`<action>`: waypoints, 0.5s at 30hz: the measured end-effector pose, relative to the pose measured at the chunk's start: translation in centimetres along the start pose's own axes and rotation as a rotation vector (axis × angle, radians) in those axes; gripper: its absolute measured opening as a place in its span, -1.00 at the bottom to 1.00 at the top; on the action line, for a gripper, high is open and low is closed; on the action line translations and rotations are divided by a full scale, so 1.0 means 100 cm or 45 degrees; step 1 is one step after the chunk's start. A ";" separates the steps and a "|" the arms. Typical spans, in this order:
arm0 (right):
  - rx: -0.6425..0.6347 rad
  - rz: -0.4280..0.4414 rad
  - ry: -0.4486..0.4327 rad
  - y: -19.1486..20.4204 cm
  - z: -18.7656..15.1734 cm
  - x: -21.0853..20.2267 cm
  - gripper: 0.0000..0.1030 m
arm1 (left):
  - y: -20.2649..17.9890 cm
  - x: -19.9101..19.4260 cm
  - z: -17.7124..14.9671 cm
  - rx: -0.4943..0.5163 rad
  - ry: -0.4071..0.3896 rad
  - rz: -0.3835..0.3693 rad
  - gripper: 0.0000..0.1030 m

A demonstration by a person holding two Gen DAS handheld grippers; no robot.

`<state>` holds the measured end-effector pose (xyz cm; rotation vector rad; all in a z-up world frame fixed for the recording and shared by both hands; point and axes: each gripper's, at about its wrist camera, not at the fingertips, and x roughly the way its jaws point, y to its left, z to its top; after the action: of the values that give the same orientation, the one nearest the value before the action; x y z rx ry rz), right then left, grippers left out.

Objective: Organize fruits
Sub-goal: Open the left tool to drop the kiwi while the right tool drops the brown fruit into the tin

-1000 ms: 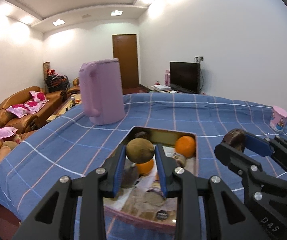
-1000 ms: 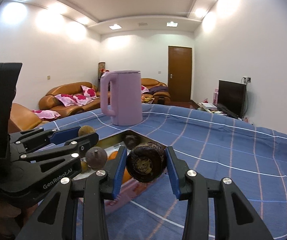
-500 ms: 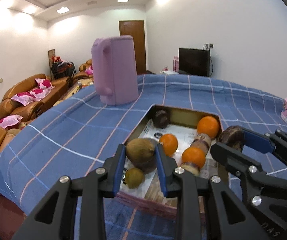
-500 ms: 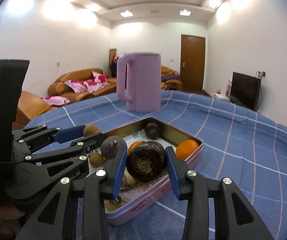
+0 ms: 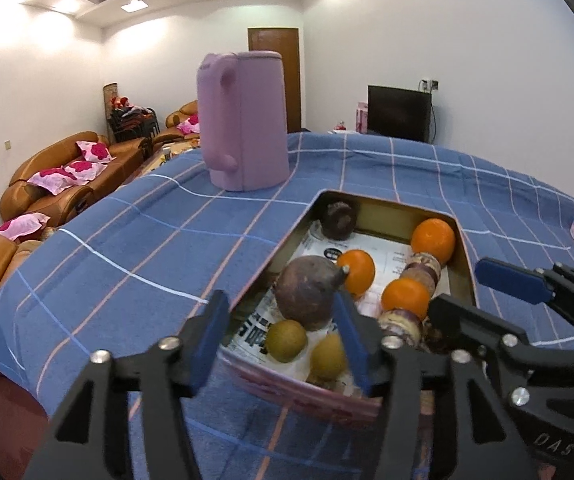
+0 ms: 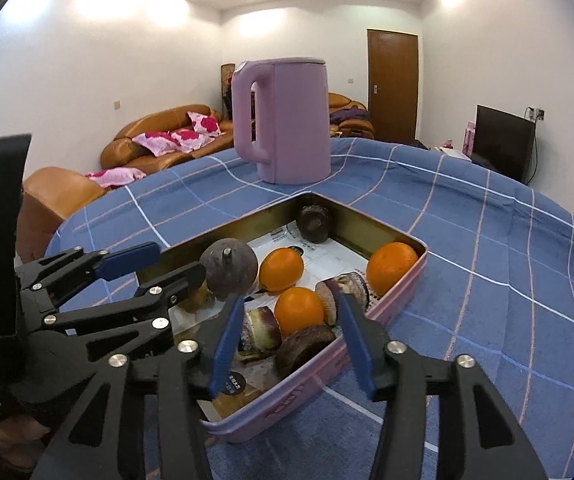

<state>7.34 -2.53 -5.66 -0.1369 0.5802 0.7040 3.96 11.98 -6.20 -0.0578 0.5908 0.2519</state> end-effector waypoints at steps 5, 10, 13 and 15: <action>-0.009 -0.040 -0.067 0.001 -0.001 -0.014 0.13 | -0.002 -0.013 0.004 0.010 -0.049 -0.014 0.24; 0.005 -0.099 -0.129 -0.003 -0.004 -0.031 0.13 | -0.003 -0.026 0.009 -0.001 -0.099 -0.018 0.33; 0.021 -0.142 -0.167 -0.008 -0.003 -0.041 0.13 | -0.003 -0.031 0.011 -0.003 -0.117 -0.019 0.33; 0.034 -0.163 -0.189 -0.011 -0.002 -0.048 0.14 | -0.003 -0.035 0.012 -0.003 -0.127 -0.026 0.33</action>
<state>5.06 -6.19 -3.29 -0.0952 0.4348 0.5767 1.92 11.07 -3.25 -0.0530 0.4905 0.2340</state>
